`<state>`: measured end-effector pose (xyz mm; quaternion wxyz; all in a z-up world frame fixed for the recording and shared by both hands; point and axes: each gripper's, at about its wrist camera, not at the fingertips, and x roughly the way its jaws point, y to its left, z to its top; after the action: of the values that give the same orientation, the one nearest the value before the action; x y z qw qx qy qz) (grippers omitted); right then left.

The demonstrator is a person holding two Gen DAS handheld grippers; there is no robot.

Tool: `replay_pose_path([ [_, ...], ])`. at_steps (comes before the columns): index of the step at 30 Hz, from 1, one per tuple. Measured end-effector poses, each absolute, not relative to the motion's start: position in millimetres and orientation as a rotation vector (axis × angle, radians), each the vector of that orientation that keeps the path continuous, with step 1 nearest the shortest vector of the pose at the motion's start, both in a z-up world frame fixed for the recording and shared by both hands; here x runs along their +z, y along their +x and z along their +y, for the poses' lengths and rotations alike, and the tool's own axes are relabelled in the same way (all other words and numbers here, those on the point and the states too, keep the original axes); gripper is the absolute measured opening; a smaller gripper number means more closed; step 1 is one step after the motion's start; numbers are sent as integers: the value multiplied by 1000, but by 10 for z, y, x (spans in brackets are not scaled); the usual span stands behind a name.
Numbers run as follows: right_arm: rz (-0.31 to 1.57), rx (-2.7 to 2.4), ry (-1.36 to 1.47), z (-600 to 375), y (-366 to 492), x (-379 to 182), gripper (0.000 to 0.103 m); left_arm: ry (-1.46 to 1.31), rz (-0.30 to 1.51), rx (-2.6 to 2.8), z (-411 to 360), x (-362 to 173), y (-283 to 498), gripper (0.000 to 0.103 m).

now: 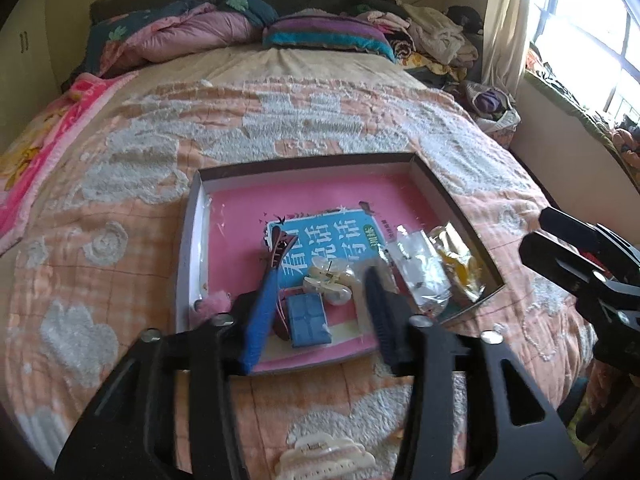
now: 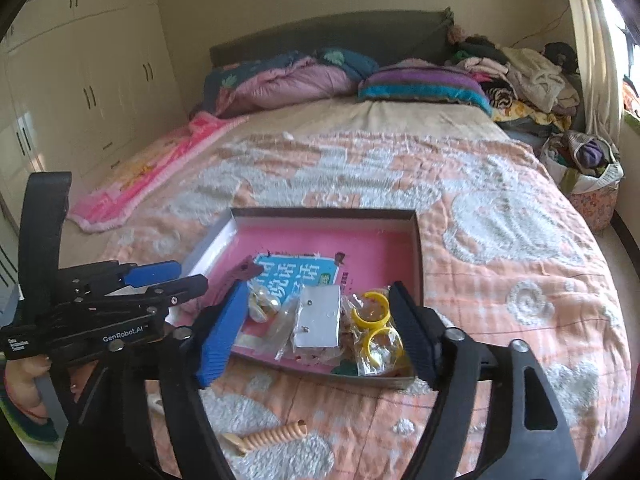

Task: Organize jewelry
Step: 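Withdraw both tools from the box toward the cream claw clip and coiled hair tie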

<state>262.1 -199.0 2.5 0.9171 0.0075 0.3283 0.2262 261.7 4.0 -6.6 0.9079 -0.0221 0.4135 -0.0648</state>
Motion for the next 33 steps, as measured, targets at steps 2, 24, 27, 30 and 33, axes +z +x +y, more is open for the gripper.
replay_pose_path([
  [2,656,460,21,-2028,2540,116,83,-45,839,-131,34,20,2560,47],
  [24,458,454,23,-2281,1658,816,98,-77,703,-61,168,657,1817,94],
  [27,443,463,14,-2274,1543,868,98,-70,690,-56,180,706,1730,94],
  [30,432,468,10,-2272,1455,910,98,-72,680,-56,190,744,1623,94],
  [33,420,472,10,-2279,1356,950,98,-72,671,-56,200,763,1522,94],
])
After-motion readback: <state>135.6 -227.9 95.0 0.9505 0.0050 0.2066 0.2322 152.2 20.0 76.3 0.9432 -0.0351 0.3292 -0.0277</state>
